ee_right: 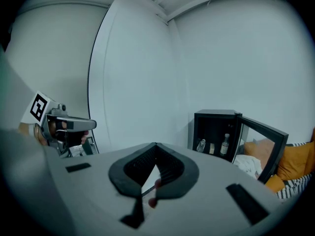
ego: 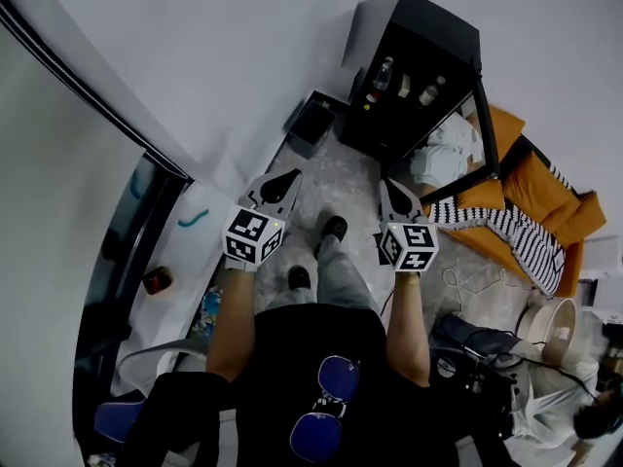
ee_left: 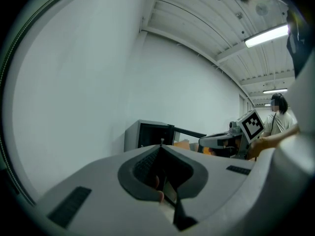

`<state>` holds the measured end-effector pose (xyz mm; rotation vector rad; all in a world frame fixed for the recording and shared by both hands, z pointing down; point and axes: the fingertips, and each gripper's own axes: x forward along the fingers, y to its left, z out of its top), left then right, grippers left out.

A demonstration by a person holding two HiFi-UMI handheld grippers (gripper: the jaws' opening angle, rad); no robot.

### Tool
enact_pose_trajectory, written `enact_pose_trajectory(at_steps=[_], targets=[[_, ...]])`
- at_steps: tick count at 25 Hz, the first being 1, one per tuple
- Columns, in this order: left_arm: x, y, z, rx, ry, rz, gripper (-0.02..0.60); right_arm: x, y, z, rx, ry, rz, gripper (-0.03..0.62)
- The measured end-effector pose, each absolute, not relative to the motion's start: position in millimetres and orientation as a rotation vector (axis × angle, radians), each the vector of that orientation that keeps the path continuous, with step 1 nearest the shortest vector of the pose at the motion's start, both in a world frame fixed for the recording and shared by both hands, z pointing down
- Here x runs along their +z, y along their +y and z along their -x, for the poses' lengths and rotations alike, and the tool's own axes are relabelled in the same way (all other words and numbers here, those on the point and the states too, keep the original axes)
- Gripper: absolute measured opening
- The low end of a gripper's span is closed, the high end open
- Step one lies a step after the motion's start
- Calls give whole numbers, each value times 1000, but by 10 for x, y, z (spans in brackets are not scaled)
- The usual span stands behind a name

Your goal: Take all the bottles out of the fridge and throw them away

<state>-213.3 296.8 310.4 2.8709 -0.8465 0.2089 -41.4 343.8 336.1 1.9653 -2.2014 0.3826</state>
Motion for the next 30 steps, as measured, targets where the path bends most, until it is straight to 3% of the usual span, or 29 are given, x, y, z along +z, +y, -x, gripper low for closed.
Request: enact_pose_trajectory(at_steps=[13,30], targets=[[3270,2130,1807,248,-801,-2888,2,3572,2494,133,415,-2211,-1983,2],[3149,560,104,307,-667,-2923,2,3426,982,-1286,434,-2174,-2062,2]])
